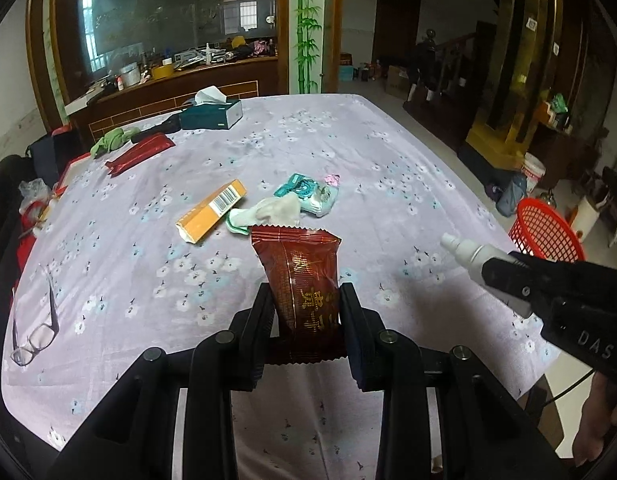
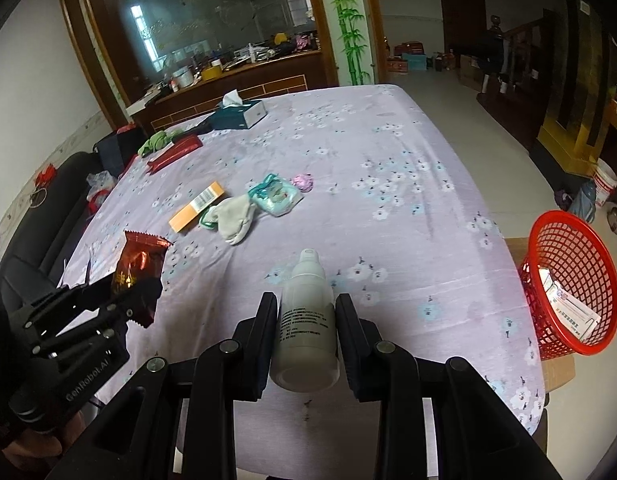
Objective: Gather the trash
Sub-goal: 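Carry the candy wrapper and spray bottle toward the red basket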
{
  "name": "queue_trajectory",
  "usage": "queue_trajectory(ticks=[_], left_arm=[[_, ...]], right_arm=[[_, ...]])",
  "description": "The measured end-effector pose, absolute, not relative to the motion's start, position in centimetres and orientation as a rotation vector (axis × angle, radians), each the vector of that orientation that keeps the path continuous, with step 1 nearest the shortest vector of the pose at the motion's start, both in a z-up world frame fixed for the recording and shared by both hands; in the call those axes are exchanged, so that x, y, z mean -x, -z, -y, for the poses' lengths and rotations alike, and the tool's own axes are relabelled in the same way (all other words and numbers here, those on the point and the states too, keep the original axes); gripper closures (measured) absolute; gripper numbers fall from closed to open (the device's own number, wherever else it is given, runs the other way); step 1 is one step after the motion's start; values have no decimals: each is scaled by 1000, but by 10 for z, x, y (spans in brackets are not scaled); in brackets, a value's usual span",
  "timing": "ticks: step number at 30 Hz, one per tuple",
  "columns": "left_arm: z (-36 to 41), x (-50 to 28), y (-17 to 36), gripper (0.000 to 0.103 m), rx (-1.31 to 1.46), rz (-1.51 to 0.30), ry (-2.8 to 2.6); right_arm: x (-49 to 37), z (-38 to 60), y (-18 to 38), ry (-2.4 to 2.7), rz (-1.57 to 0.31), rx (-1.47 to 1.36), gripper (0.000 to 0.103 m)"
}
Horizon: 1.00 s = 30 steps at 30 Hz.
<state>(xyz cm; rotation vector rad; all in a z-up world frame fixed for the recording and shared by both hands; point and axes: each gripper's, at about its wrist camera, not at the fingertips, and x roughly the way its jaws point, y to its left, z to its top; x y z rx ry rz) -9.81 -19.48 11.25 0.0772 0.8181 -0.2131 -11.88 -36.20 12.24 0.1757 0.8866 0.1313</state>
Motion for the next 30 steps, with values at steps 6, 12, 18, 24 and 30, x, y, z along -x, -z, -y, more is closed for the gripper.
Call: queue_trajectory(ticks=[6,12,18,24,30], left_arm=[[207,102,-112,72,-122,-809,192],[209,104,-111,72,-143,-812,169],[208,108,-109,72,-146,-820,152],[206,111,-107,72,-145,-825,138],[205,112,-105,72,-141,-830,130]], right_arm=[[119,368,-122,-137,-882,-186,71],[120,371,-122,-149,-883,-188,71],[121,370,-120,-163,-893,-186,71],[120,368,-118,-174,-902,-180,71],[120,366,-116,-179,-909,-173,71]])
